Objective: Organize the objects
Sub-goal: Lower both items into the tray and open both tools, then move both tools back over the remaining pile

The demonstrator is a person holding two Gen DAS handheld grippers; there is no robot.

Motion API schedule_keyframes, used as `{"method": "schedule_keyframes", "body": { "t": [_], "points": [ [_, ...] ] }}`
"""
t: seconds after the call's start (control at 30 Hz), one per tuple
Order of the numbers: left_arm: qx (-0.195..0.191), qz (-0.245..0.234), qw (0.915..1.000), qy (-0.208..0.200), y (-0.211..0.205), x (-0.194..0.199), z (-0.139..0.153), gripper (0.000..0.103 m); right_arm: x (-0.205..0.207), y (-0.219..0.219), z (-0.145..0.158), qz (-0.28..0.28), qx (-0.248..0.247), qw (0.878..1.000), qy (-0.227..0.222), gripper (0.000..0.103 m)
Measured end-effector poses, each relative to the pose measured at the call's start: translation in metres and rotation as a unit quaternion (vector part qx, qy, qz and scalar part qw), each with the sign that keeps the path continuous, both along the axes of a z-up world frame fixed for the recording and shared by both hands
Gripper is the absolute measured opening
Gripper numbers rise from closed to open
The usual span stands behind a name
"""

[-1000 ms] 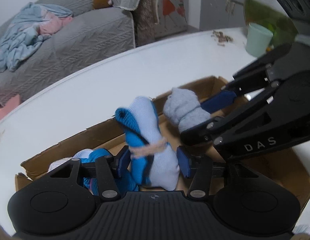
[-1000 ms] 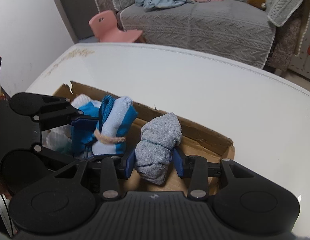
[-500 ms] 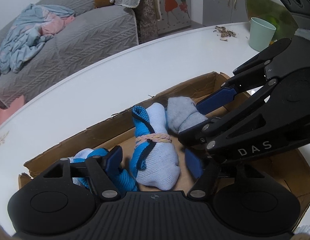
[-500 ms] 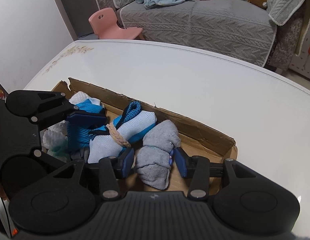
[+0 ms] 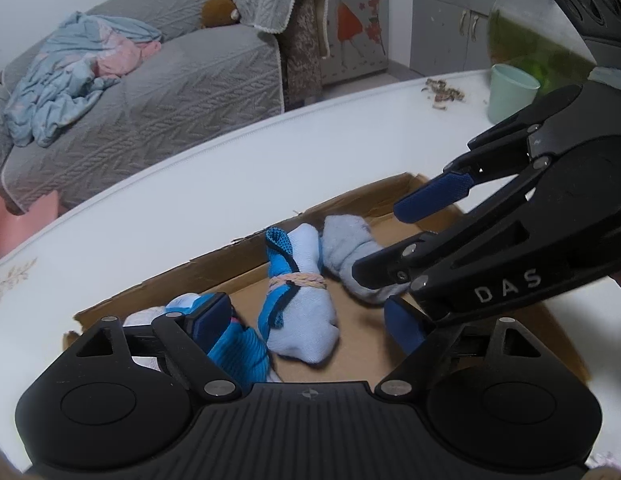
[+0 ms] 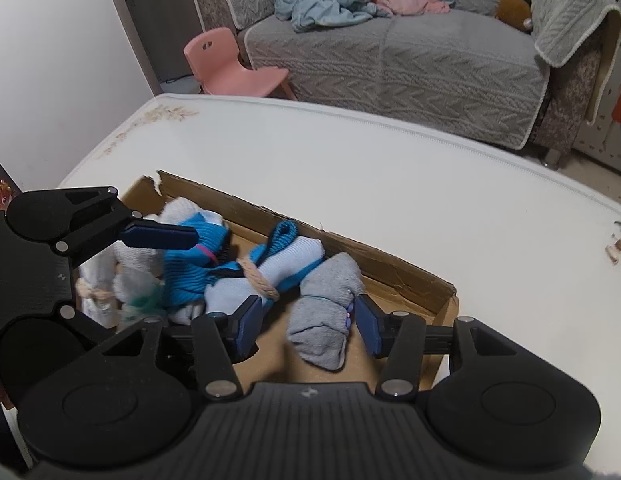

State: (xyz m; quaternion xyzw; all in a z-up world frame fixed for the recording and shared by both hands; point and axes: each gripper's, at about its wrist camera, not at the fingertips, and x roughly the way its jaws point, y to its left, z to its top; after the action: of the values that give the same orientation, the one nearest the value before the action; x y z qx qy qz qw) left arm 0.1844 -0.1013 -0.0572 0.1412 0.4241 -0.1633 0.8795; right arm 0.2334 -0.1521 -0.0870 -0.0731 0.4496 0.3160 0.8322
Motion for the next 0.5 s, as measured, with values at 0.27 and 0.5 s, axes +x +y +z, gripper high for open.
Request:
{"method": "schedule_keyframes", "body": {
  "t": [0.27,0.5],
  "points": [
    [-0.030,0.044,0.9982,-0.029,0.030,-0.053,0.041,0.092,-0.038,-0.020,0.034,-0.015,0.022,0.999,-0.020,0.064],
    [-0.048,0.101,0.9903,-0.082,0.073,-0.150,0.064,0.099,-0.102,-0.052,0.063,-0.056,0.038,0.997,-0.047,0.080]
  ]
}}
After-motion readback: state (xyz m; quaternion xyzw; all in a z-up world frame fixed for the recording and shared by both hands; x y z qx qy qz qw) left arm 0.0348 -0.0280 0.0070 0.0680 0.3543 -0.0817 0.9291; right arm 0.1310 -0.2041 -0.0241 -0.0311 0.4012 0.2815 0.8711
